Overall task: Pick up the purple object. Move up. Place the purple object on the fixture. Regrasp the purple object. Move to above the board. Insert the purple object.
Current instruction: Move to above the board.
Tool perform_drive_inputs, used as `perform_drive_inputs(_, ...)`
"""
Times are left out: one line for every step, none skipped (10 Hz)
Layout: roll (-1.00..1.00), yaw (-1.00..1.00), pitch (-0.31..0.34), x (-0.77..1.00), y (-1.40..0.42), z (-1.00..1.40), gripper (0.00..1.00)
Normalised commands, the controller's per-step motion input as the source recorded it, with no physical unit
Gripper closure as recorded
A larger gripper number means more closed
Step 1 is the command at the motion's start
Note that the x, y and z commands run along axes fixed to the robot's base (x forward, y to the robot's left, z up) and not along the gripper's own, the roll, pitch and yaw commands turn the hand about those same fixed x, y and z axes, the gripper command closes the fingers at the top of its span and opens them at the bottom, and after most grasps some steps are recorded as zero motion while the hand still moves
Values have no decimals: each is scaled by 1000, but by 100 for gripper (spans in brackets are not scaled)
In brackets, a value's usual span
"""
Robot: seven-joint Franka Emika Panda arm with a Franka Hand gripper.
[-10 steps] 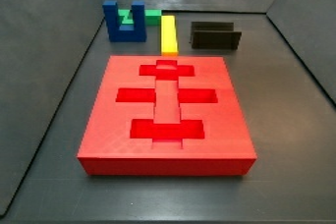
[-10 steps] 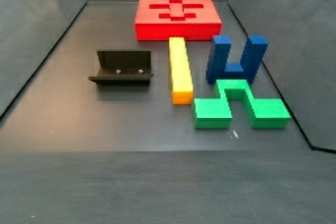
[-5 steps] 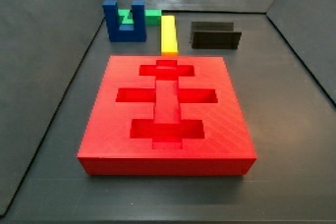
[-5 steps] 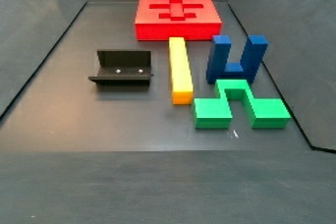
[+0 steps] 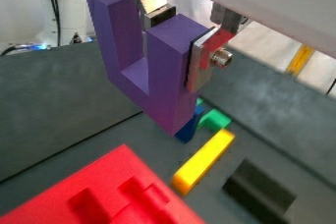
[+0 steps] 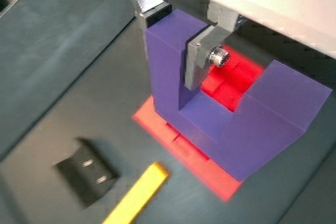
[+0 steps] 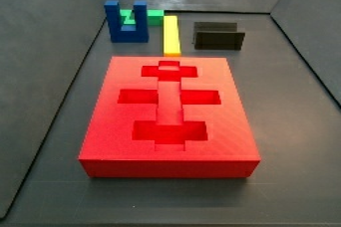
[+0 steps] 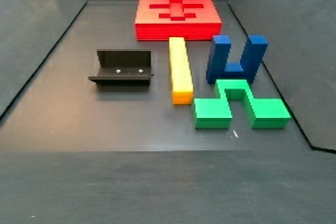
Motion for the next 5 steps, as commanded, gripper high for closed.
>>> perform_drive_inputs(-1000,-48,0,-110,-10,3,100)
perform_drive_inputs(-1000,-47,-9,-94,14,9,100)
perform_drive_inputs(-749,-24,-27,-75,38,1,100)
perform_drive_inputs(-588,-20,-36,-63,37,-2,100)
perform_drive_inputs(-336,-13,-33,-45,16,3,100)
